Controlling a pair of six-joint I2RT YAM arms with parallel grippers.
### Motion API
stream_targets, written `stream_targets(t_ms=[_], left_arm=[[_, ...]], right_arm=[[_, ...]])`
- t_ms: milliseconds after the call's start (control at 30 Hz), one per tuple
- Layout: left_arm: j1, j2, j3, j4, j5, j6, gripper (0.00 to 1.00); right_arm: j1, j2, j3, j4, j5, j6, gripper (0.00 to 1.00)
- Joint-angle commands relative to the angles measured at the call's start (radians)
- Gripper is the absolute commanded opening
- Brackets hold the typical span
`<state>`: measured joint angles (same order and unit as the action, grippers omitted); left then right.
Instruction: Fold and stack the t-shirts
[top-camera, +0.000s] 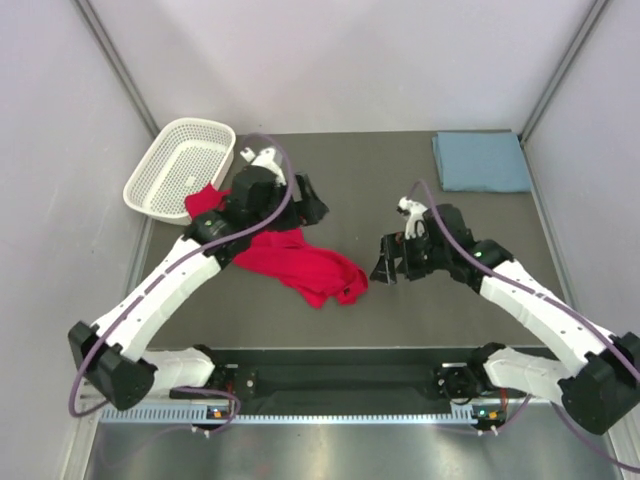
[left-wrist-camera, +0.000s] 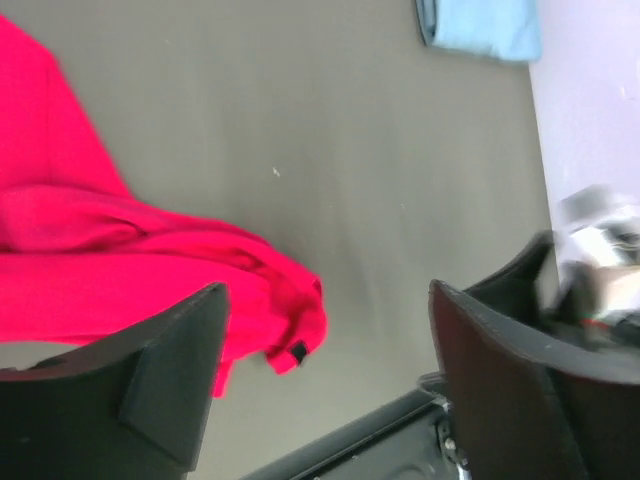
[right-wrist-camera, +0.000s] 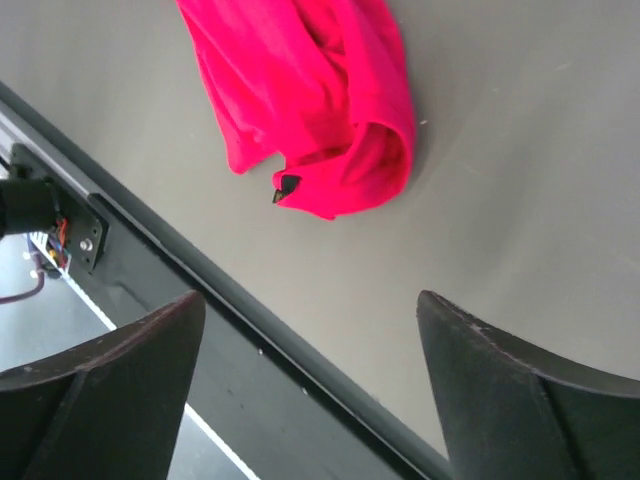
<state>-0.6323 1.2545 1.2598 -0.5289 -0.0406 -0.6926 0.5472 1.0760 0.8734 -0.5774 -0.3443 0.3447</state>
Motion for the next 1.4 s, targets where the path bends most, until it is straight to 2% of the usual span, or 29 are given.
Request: stream_targets(t_ms=[0,100,167,333,400,433,533,567,633,667,733,767,967,1000,1100,1133,1167,1200,1233,1267,1367], left_arm=[[0.11,-0.09,-0.032,0.012,0.077,0.027,0.82],[0.271,-0.116,-0.123,-0.019,0.205,0.001,0.77],[0.301,-0.133,-0.151,-0.057,0.219,0.013,0.76],[0.306,-0.182,-0.172,-0.094,0.186,0.051,0.75],[0.307,-0.188,-0.178,-0.1,0.174,0.058,0.76],[0.307,-0.188,-0.181,-0.1,0.176,0.059,0.76],[0.309,-0.179,-0.172,-0.103,0.169,0.064,0.76],[0.309,-0.176,-0.168,-0.106,0.165,0.067,0.76],[0.31,-0.172,-0.148,-0.112,0.154,0.076,0.76],[0.312,-0.171,-0.14,-0.117,0.148,0.088,0.76],[0.313,-0.164,-0.119,-0.131,0.134,0.105,0.76],[0.313,-0.158,-0.111,-0.137,0.127,0.126,0.76],[0.313,-0.103,-0.037,-0.187,0.058,0.244,0.73],[0.313,-0.093,-0.031,-0.183,0.058,0.255,0.73],[0.312,-0.034,-0.016,-0.172,0.07,0.272,0.71],[0.312,0.003,0.002,-0.168,0.077,0.274,0.7],[0.312,0.025,0.015,-0.168,0.082,0.274,0.69],[0.312,0.046,0.044,-0.168,0.082,0.272,0.69],[0.312,0.087,0.062,-0.171,0.084,0.269,0.69],[0.312,0.106,0.081,-0.172,0.087,0.269,0.69],[0.31,0.163,0.125,-0.19,0.065,0.272,0.69]], right_arm=[[0.059,0.099,-0.06,0.175,-0.018,0.082,0.86],[0.083,0.209,-0.053,0.255,-0.032,0.145,0.84],[0.085,0.269,-0.053,0.319,-0.035,0.21,0.85],[0.083,0.372,-0.045,0.41,-0.022,0.341,0.78],[0.083,0.424,-0.021,0.415,-0.018,0.352,0.77],[0.083,0.443,0.005,0.41,-0.013,0.35,0.7],[0.082,0.519,0.047,0.373,-0.005,0.35,0.69],[0.082,0.541,0.052,0.364,-0.001,0.343,0.63],[0.08,0.556,0.064,0.353,0.033,0.323,0.6],[0.079,0.565,0.068,0.353,0.039,0.31,0.44],[0.059,0.568,0.103,0.332,0.067,0.281,0.22],[0.044,0.556,0.117,0.291,0.079,0.271,0.0],[-0.197,0.434,0.202,0.111,0.171,0.137,0.0],[-0.257,0.449,0.223,0.082,0.157,0.111,0.0],[-0.32,0.58,0.386,0.039,0.165,0.019,0.02],[-0.343,0.616,0.476,0.047,0.175,-0.005,0.09],[-0.348,0.683,0.516,0.056,0.198,-0.006,0.46],[-0.349,0.717,0.565,0.044,0.215,-0.016,0.56],[-0.345,0.746,0.676,-0.023,0.232,-0.041,0.59],[-0.337,0.781,0.72,-0.07,0.246,-0.055,0.63],[-0.279,0.721,0.714,-0.121,0.313,-0.121,0.68]])
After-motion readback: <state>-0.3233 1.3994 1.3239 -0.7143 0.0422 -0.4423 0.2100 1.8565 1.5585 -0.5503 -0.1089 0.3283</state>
